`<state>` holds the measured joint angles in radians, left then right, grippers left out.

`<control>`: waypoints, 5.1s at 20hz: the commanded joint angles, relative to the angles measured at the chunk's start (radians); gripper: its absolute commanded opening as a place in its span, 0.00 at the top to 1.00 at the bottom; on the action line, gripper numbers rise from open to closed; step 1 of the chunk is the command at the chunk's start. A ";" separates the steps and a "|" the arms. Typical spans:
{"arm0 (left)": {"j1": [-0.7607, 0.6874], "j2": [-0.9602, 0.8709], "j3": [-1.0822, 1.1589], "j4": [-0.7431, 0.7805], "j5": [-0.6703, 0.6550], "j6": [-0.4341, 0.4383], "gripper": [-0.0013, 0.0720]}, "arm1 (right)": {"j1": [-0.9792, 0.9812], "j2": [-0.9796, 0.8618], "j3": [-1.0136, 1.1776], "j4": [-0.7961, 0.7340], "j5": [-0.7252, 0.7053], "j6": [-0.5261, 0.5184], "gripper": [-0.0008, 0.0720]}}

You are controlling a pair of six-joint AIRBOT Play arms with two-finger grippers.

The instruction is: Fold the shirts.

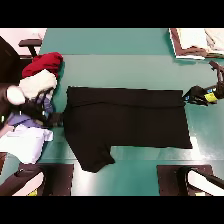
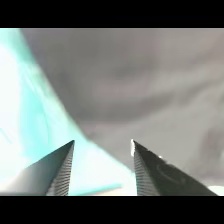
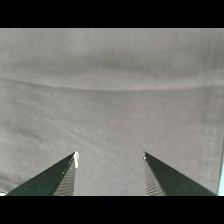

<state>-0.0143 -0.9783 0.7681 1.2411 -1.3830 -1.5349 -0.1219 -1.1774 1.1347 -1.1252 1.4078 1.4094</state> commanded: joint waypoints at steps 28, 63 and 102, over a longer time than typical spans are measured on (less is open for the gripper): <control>0.000 0.178 -0.239 -0.303 0.095 0.122 0.95 | -0.286 0.133 -0.278 -0.255 0.183 0.007 0.19; 0.000 -0.597 0.589 -0.309 0.400 0.232 0.95 | 0.024 -0.513 0.502 -0.113 0.051 0.041 0.96; -0.515 -1.060 1.023 -0.407 0.432 0.065 0.95 | 0.326 -0.324 0.810 0.219 0.078 -0.010 0.97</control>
<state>-0.5186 -2.0205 1.7786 0.8356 -0.9432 -1.4654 0.0963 -1.5185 1.8759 -0.9062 1.4982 1.3777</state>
